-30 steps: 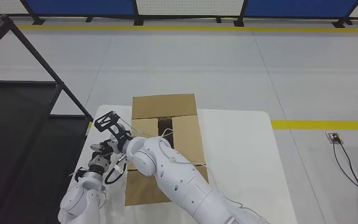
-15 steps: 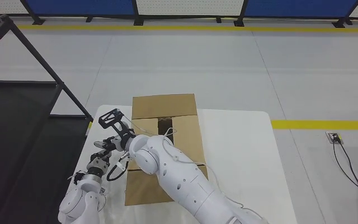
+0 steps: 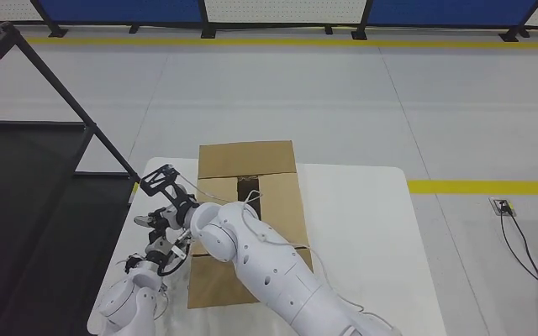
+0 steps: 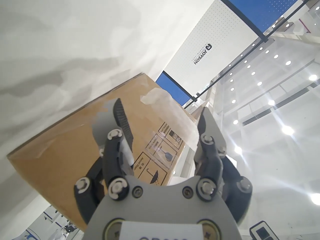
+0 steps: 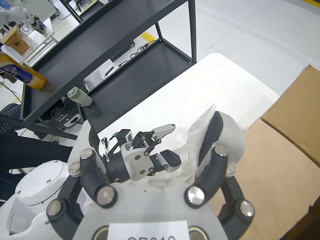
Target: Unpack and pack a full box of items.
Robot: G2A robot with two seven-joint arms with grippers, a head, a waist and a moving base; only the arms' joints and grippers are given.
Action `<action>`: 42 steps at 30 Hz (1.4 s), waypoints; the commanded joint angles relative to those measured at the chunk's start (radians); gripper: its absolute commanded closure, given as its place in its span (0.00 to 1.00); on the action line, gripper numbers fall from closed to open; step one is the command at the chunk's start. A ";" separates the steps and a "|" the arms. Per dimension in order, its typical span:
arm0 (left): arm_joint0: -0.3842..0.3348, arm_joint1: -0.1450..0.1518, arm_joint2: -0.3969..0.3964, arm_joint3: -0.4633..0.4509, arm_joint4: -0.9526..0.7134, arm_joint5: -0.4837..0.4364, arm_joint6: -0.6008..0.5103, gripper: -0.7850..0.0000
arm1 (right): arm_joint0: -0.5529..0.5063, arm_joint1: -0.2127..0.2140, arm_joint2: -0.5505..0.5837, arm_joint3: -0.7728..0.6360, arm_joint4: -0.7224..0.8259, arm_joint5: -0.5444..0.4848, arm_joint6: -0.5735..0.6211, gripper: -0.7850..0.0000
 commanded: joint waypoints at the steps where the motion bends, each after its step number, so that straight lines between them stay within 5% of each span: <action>1: -0.010 0.000 0.005 0.008 -0.018 0.000 0.015 0.00 | 0.003 -0.003 -0.001 0.003 -0.001 -0.005 0.002 0.00; 5: -0.028 0.000 0.014 0.019 -0.047 0.003 0.034 0.00 | 0.008 -0.008 0.000 0.012 0.003 -0.016 0.006 0.00; 7: -0.039 0.000 0.021 0.029 -0.057 0.000 0.048 0.09 | 0.011 -0.010 0.002 0.018 0.006 -0.024 0.007 0.00; 14: -0.056 0.001 0.034 0.041 -0.081 -0.022 0.083 0.96 | 0.016 -0.012 0.006 0.032 0.012 -0.029 0.008 0.00; 15: -0.056 0.001 0.034 0.040 -0.082 -0.027 0.089 1.00 | 0.016 -0.012 0.006 0.034 0.012 -0.030 0.007 0.00; 42: -0.026 0.021 -0.006 0.045 -0.106 -0.103 0.181 1.00 | 0.030 -0.009 0.025 0.069 0.008 0.050 -0.006 0.00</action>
